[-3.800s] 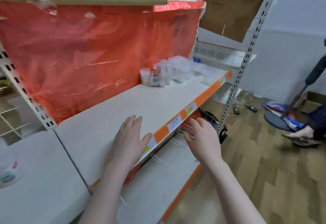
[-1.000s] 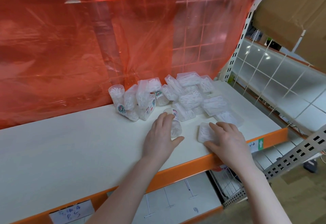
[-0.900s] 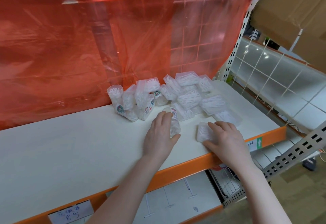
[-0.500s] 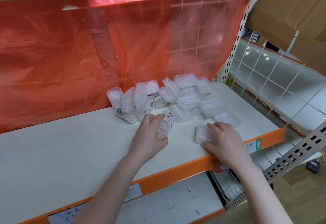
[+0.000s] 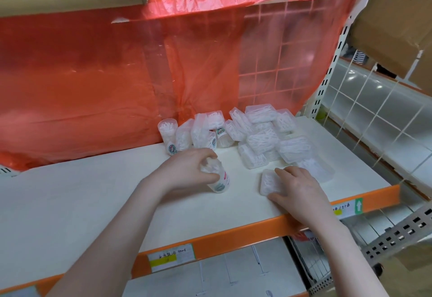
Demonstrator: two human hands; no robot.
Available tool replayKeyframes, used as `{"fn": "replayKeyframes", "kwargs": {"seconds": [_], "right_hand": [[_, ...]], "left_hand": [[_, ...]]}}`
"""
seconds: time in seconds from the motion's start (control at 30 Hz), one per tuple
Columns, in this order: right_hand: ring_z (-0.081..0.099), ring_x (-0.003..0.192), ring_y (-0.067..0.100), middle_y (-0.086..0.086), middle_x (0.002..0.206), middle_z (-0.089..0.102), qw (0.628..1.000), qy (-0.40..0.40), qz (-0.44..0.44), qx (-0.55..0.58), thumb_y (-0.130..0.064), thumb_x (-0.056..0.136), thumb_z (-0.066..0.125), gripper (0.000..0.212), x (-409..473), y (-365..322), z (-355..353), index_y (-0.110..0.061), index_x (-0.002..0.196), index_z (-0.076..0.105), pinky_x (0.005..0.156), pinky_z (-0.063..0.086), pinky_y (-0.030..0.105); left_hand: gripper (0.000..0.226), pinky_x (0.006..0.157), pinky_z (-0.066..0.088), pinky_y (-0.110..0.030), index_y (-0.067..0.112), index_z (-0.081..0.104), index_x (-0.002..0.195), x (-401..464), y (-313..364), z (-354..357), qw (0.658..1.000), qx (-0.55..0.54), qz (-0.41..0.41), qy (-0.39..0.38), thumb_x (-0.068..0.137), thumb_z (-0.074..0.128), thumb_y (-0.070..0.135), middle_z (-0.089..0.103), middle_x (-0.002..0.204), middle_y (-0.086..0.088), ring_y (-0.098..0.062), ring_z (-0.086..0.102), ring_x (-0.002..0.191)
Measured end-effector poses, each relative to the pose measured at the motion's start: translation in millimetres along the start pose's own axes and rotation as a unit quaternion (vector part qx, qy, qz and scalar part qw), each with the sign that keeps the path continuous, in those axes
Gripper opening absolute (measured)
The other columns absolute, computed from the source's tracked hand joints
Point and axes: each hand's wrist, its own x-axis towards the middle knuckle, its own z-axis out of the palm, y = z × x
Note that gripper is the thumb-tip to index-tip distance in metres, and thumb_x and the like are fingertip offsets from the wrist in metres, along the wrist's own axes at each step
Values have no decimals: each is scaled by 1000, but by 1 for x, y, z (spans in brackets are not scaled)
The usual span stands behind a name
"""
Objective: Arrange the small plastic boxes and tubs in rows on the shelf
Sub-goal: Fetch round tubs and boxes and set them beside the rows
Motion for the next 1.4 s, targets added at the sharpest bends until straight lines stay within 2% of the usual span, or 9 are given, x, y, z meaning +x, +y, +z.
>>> {"fn": "replayKeyframes", "kwargs": {"seconds": [0.2,0.33,0.4,0.53,0.63,0.83,0.97,1.1,1.4], "right_hand": [[44,112,20,0,119,50,1000,-15,-13,7,-42,81,58,50,6,3,-1,-17,125,50,92,34,28],[46,111,20,-1,119,51,999,-23,-29,7,-41,80,57,49,10,9,1,-19,123,49,92,34,30],[47,109,21,-1,116,53,999,-19,-40,0,-39,79,57,46,13,10,2,-19,121,51,90,35,30],[49,101,23,0,105,55,998,-11,-57,2,-34,75,57,42,17,8,3,-18,113,54,84,37,30],[49,100,23,0,103,55,998,-8,-62,0,-33,73,58,42,18,1,2,-18,112,55,84,38,30],[49,106,21,-2,109,54,995,-2,-100,2,-38,73,62,50,11,-28,-5,-23,119,52,87,36,29],[48,109,21,-1,113,55,991,6,-135,8,-39,74,63,53,5,-67,-10,-22,123,50,90,36,29],[48,110,22,0,114,55,984,12,-179,16,-38,74,64,53,-11,-130,-10,-20,123,51,91,37,31],[48,110,21,0,115,55,963,8,-266,39,-41,76,63,51,-80,-309,14,-20,121,52,91,37,30]], "left_hand": [[51,87,46,-35,30,49,127,18,19,6,994,108,-12,5,82,53,53,58,126,4,-19,53,113],[54,97,41,-35,27,46,136,20,24,14,997,74,-4,33,86,54,46,50,133,3,-17,47,122],[55,99,38,-32,26,45,138,17,24,16,998,46,20,43,86,58,42,50,132,4,-14,46,123],[62,95,24,-12,27,43,139,7,21,17,998,20,51,25,81,65,28,46,135,8,-7,38,124],[64,97,27,-15,26,44,138,0,18,13,999,24,38,24,78,65,18,47,135,7,-9,40,125],[62,96,31,-16,27,48,135,-31,9,-9,999,21,18,46,77,69,26,49,136,10,-5,42,122],[55,97,36,-24,27,52,129,-72,-8,-32,999,7,-7,54,77,69,23,53,128,7,-10,47,117],[57,94,28,-13,23,50,132,-133,-44,-54,996,29,-32,78,78,69,20,52,131,6,-9,44,120],[56,99,26,-16,20,53,129,-310,-147,-96,981,58,-115,145,76,70,15,52,131,3,-13,42,124]]}}
